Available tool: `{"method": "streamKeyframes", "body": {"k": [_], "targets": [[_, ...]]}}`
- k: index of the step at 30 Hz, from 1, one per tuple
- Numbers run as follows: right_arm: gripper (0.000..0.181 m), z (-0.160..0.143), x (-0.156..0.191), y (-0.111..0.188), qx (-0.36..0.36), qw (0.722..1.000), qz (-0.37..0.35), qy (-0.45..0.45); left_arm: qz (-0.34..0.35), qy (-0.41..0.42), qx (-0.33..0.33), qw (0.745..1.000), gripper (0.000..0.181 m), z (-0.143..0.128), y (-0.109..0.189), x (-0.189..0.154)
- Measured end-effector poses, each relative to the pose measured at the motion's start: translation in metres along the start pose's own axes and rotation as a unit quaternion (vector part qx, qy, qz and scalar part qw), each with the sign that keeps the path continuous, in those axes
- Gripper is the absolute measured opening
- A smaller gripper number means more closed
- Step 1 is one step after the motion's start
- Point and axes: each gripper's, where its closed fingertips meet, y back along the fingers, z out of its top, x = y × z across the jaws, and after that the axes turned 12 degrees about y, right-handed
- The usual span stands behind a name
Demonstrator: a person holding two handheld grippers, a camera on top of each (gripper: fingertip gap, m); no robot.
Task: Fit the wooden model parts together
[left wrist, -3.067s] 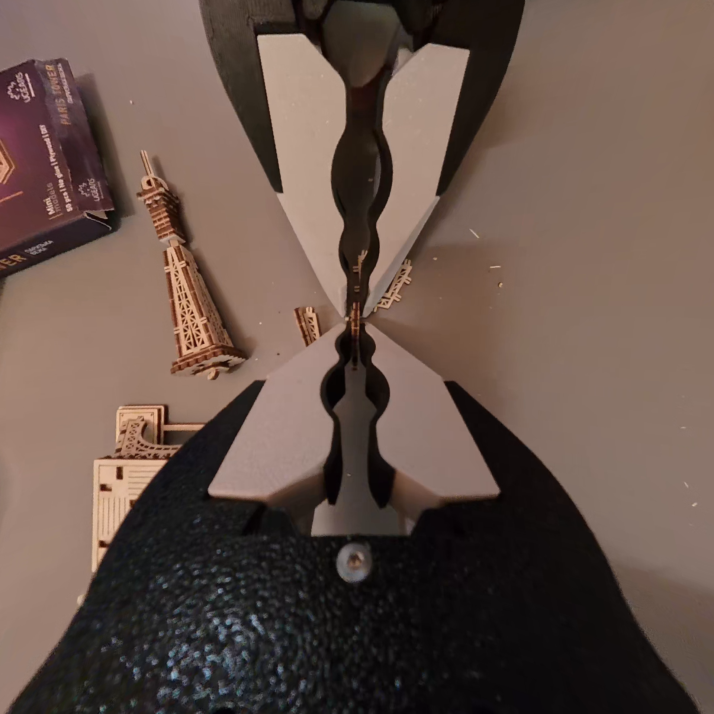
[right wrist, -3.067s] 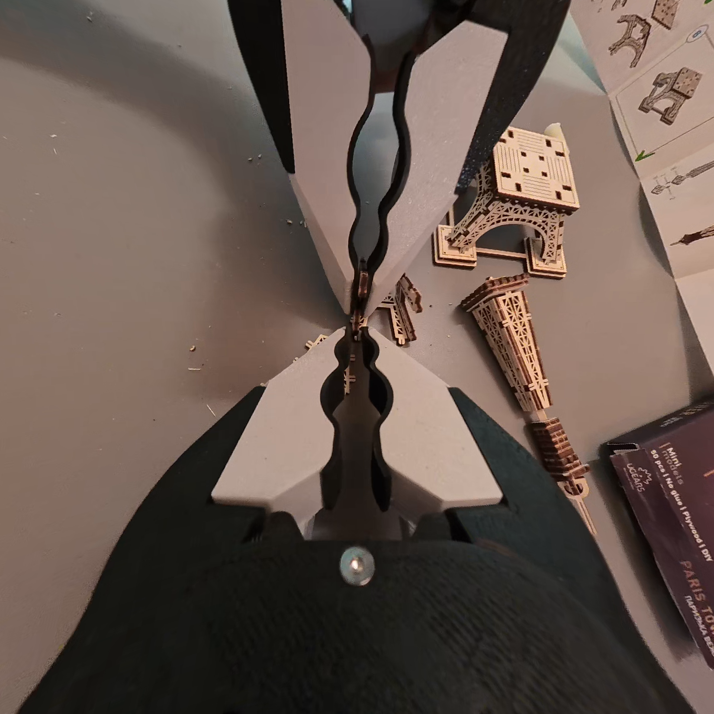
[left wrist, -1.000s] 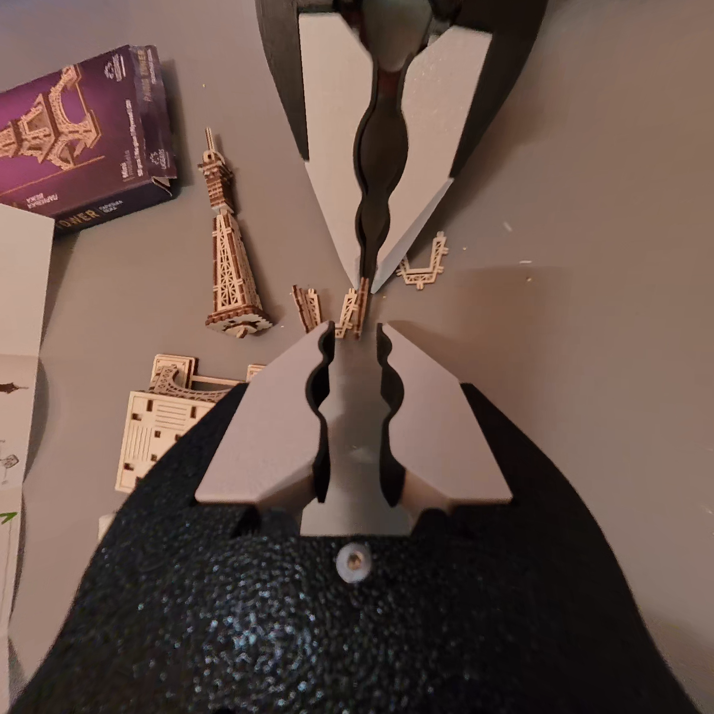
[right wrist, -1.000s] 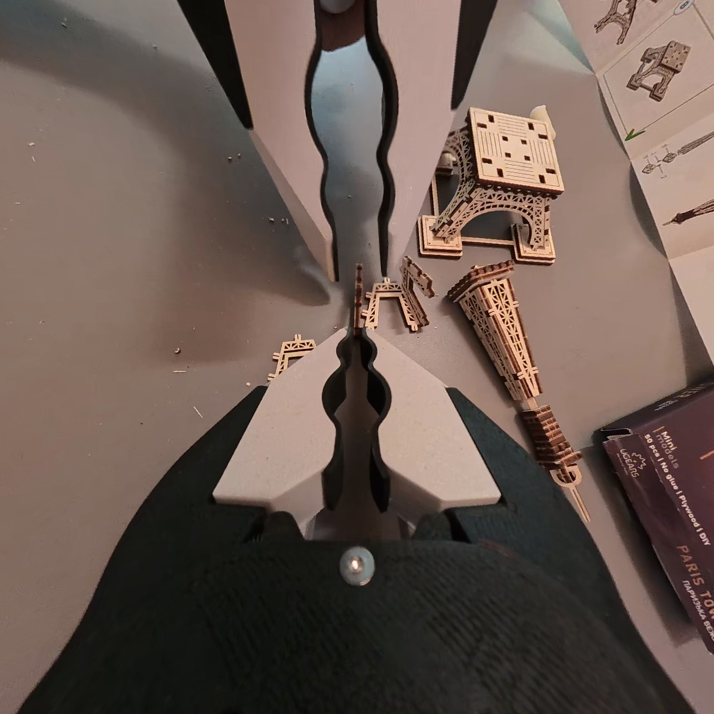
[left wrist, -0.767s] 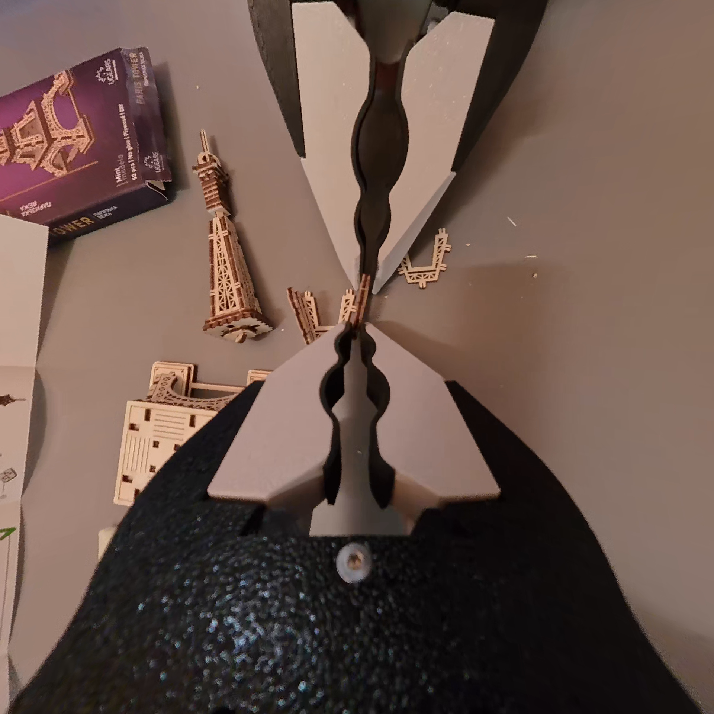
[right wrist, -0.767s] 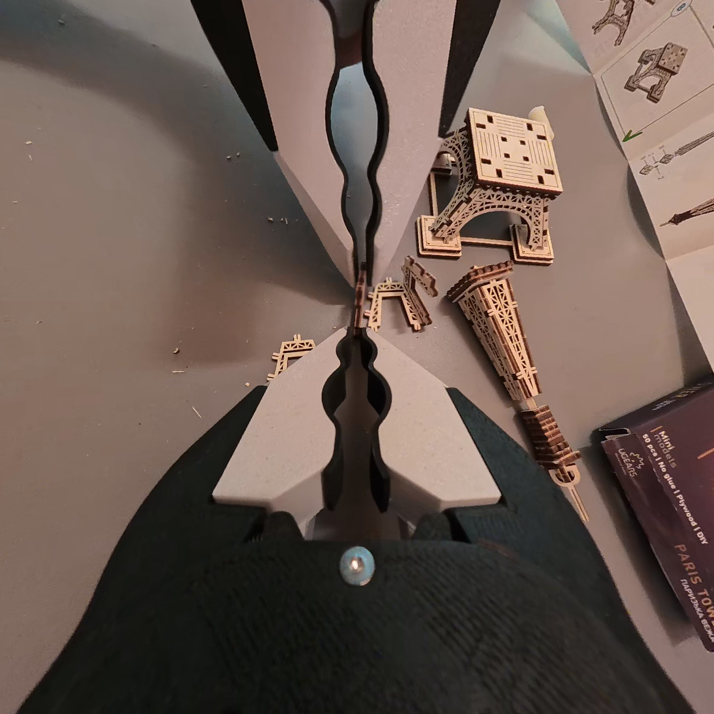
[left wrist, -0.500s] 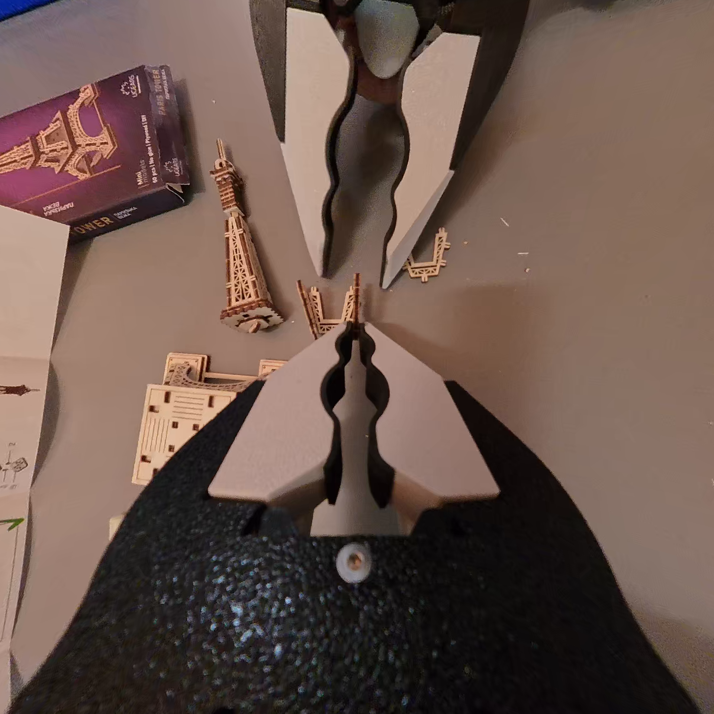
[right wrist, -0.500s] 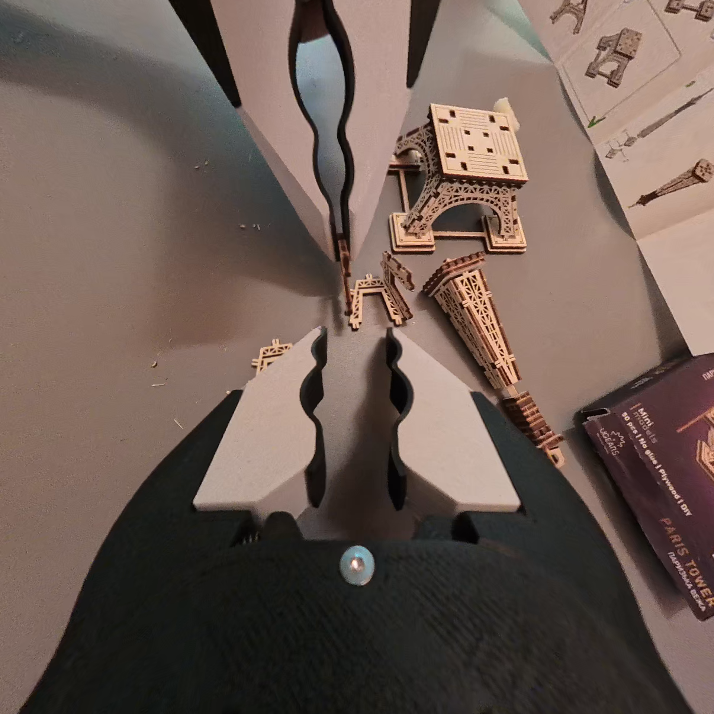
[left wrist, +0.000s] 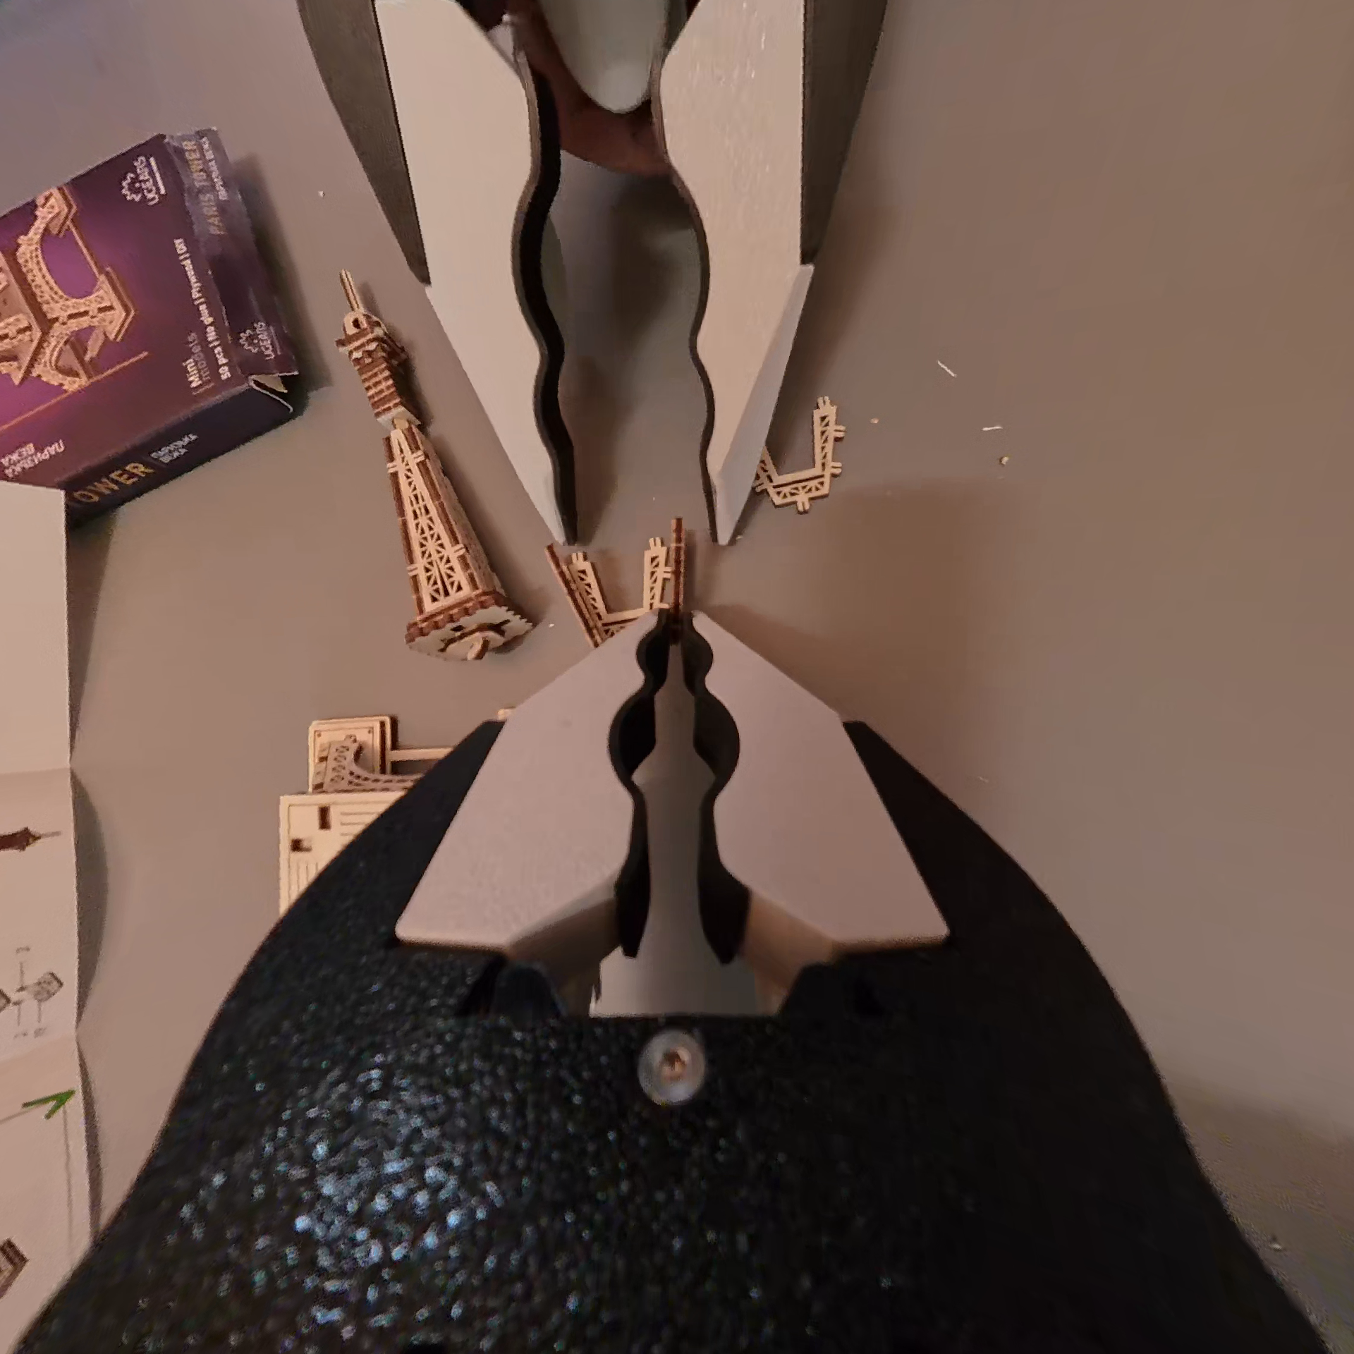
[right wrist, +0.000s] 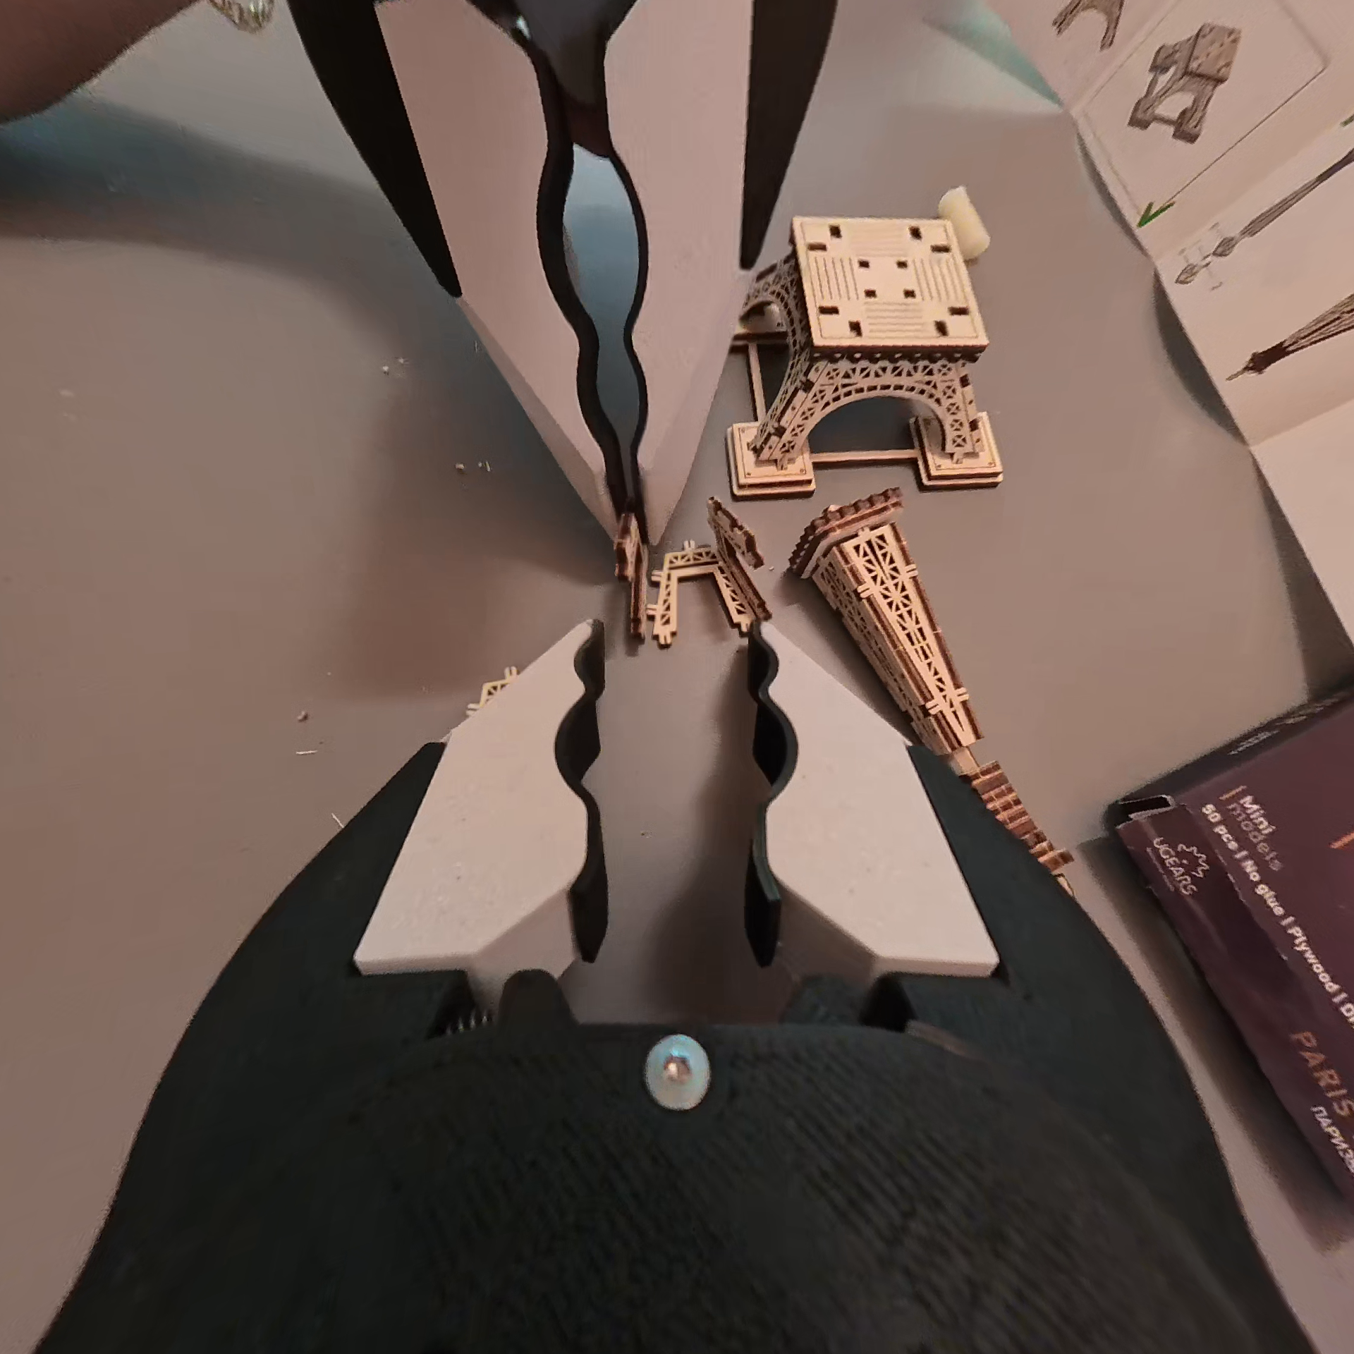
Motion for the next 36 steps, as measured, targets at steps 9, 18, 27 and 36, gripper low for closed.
{"method": "streamKeyframes", "body": {"k": [9,18,27,36], "targets": [[0.027,0.001,0.002,-0.01,0.013,1.0,0.017,0.003,-0.02,-0.003,0.009,1.0,0.001,-0.003,-0.002,0.002],[0.019,0.0,-0.002,-0.01,0.016,1.0,0.007,0.003,-0.01,0.001,0.008,1.0,0.001,-0.006,0.0,0.006],[0.01,0.001,0.0,-0.011,0.016,1.0,0.006,0.007,0.004,-0.005,0.018,1.0,0.001,-0.005,0.0,0.007],[0.008,0.001,-0.002,-0.012,0.015,1.0,0.008,-0.003,0.057,-0.008,0.009,0.998,0.01,-0.005,0.005,0.015]]}}
